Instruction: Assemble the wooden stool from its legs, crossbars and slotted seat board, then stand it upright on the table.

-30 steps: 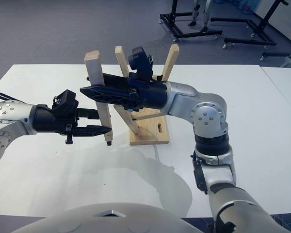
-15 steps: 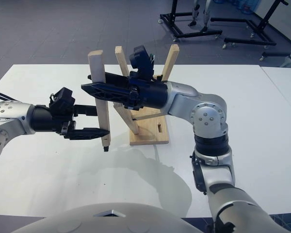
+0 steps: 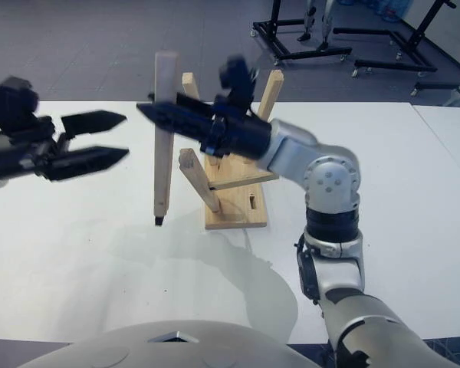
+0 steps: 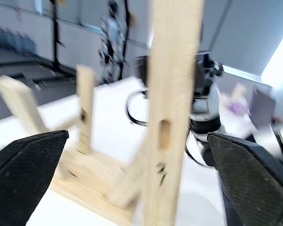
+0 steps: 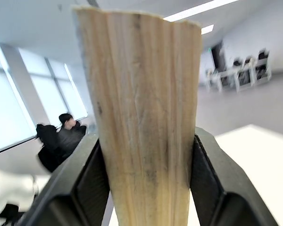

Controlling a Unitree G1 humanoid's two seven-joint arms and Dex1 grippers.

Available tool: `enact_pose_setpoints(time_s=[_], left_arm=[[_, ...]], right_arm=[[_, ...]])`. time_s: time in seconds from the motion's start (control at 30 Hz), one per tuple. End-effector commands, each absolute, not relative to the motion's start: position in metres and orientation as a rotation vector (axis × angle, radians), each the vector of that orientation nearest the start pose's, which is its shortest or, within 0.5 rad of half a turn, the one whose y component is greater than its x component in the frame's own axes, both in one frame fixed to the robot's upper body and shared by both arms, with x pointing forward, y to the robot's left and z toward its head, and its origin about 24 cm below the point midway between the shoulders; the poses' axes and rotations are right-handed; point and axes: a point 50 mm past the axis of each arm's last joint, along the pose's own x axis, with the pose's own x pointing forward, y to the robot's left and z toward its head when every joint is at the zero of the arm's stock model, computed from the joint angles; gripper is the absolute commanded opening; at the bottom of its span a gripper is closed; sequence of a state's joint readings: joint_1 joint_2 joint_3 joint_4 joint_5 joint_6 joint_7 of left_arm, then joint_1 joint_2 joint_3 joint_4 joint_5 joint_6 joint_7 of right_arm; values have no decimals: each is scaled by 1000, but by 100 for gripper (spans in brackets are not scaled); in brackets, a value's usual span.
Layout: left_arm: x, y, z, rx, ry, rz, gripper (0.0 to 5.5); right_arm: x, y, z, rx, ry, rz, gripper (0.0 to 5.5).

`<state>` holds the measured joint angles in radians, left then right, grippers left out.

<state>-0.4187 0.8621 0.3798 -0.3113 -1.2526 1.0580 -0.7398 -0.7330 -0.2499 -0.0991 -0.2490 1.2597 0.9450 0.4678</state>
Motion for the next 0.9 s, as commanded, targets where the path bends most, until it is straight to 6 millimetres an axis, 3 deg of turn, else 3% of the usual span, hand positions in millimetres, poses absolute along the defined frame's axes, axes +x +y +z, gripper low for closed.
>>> enact_pose_setpoints(time_s=[0.03, 0.2, 0.3, 0.53, 0.63, 0.73, 0.9], left_arm=[[250, 227, 258, -303, -4, -1010, 540], [261, 228, 260, -341, -81, -900, 540], [264, 227, 257, -314, -128, -835, 540], [262, 230, 235, -273, -94, -786, 540], [262, 233, 228, -258, -77, -767, 540], [263, 238, 219, -254, -53, -747, 540], [269, 240, 211, -263, -27, -738, 540]], right_arm=[[278, -102, 303, 606, -261, 1366, 209], [296, -125, 324, 607, -364, 1210, 209], [304, -153, 327, 505, -415, 1102, 209], [277, -230, 326, 299, -470, 946, 209], [264, -258, 306, 240, -392, 881, 209], [256, -284, 259, 254, -271, 789, 209], [262, -283, 197, 266, -191, 700, 209]])
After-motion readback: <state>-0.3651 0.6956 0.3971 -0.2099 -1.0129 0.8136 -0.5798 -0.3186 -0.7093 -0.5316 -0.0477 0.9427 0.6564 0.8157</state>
